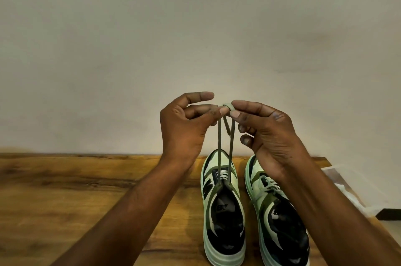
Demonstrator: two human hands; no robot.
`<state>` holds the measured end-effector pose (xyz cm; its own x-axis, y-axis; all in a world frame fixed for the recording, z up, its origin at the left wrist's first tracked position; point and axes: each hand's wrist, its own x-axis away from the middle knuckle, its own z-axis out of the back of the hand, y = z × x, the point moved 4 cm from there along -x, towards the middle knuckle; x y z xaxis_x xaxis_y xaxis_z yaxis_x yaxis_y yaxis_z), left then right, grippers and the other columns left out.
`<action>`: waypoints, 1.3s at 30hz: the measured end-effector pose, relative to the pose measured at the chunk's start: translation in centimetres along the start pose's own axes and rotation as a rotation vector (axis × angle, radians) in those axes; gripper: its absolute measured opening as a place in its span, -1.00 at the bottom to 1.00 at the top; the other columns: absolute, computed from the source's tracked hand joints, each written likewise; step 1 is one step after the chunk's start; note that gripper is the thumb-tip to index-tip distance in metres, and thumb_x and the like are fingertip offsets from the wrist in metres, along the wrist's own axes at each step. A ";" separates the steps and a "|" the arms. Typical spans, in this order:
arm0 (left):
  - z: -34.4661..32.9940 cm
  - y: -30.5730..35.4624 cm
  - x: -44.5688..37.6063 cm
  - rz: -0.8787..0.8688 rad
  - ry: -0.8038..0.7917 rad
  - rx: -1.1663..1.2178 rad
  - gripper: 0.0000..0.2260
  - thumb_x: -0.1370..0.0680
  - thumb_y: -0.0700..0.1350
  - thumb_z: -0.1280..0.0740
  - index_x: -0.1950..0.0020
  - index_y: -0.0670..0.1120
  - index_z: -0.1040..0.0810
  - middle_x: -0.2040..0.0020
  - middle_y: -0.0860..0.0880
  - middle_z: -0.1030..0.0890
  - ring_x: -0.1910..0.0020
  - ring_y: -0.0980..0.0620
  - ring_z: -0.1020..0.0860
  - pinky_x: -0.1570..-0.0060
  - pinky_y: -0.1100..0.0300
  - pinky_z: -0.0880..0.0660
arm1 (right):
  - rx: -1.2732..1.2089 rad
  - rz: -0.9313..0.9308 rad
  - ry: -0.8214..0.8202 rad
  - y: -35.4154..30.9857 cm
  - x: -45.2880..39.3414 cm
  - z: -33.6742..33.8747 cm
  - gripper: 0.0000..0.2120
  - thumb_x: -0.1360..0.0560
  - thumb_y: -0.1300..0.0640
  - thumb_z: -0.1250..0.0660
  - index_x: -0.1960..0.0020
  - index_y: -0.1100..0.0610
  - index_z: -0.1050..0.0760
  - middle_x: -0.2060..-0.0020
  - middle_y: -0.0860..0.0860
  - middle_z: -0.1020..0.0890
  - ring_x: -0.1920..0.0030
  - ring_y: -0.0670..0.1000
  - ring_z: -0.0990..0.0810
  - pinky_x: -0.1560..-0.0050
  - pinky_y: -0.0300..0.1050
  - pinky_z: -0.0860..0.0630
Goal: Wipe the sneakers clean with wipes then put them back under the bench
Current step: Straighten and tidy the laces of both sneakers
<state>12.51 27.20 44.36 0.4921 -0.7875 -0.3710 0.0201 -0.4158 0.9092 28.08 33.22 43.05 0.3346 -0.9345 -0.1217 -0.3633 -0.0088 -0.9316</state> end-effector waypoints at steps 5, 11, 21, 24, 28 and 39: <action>-0.3 1.0 -0.2 -0.053 -0.003 0.008 -0.64 -0.42 -0.24 -0.62 -0.17 -0.14 -0.65 0.15 -0.09 -0.77 0.20 0.03 -0.72 0.10 0.24 -0.59 | 0.013 0.039 0.007 -1.1 0.1 -0.4 -0.75 -0.38 0.31 -0.54 -0.04 0.15 -0.73 0.20 0.03 -0.68 0.29 -0.06 -0.49 0.33 -0.18 -0.35; -0.1 1.7 0.0 -0.118 -0.009 -0.008 -0.60 -0.44 -0.26 -0.60 -0.23 -0.17 -0.61 0.13 -0.07 -0.77 0.08 0.00 -0.75 0.01 0.14 -0.64 | 0.007 0.043 0.005 -1.3 0.5 -1.1 -0.76 -0.40 0.26 -0.56 -0.06 0.14 -0.72 0.10 0.06 -0.73 0.30 -0.07 -0.49 0.33 -0.19 -0.36; 0.0 3.3 0.0 -0.173 0.013 0.030 -0.59 -0.44 -0.27 -0.60 -0.25 -0.16 -0.61 0.10 -0.07 -0.77 0.03 -0.02 -0.75 -0.10 0.00 -0.67 | -0.019 0.107 -0.008 -2.7 0.9 -2.1 -0.73 -0.38 0.28 -0.55 -0.07 0.15 -0.71 0.12 0.07 -0.72 0.30 -0.05 -0.49 0.35 -0.20 -0.36; 0.0 3.8 0.0 -0.180 0.024 0.038 -0.59 -0.43 -0.26 -0.61 -0.25 -0.15 -0.61 0.10 -0.07 -0.77 0.04 -0.01 -0.75 -0.09 0.00 -0.67 | -0.030 0.124 -0.014 -3.0 0.9 -2.4 -0.74 -0.37 0.28 -0.55 -0.06 0.14 -0.72 0.13 0.07 -0.72 0.31 -0.05 -0.48 0.36 -0.20 -0.35; 0.1 4.7 0.0 -0.196 0.024 0.039 -0.58 -0.43 -0.25 -0.61 -0.24 -0.12 -0.61 0.09 -0.07 -0.77 0.04 -0.03 -0.75 -0.12 -0.14 -0.66 | -0.035 0.150 -0.033 -3.5 1.2 -2.7 -0.72 -0.36 0.27 -0.55 -0.08 0.16 -0.71 0.16 0.06 -0.71 0.31 -0.06 -0.48 0.36 -0.19 -0.35; 0.2 6.2 0.5 -0.242 0.031 0.064 -0.66 -0.40 -0.27 -0.61 -0.14 -0.11 -0.67 0.10 -0.06 -0.77 0.06 -0.04 -0.75 0.00 0.01 -0.66 | -0.036 0.190 -0.014 -4.9 2.1 -3.4 -0.66 -0.29 0.17 -0.58 -0.06 0.16 -0.73 0.04 0.18 -0.73 0.31 -0.08 -0.46 0.38 -0.21 -0.37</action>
<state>12.66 24.13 49.79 0.5066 -0.6471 -0.5698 0.0860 -0.6196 0.7802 27.64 30.14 48.54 0.2690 -0.9156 -0.2988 -0.4516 0.1541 -0.8788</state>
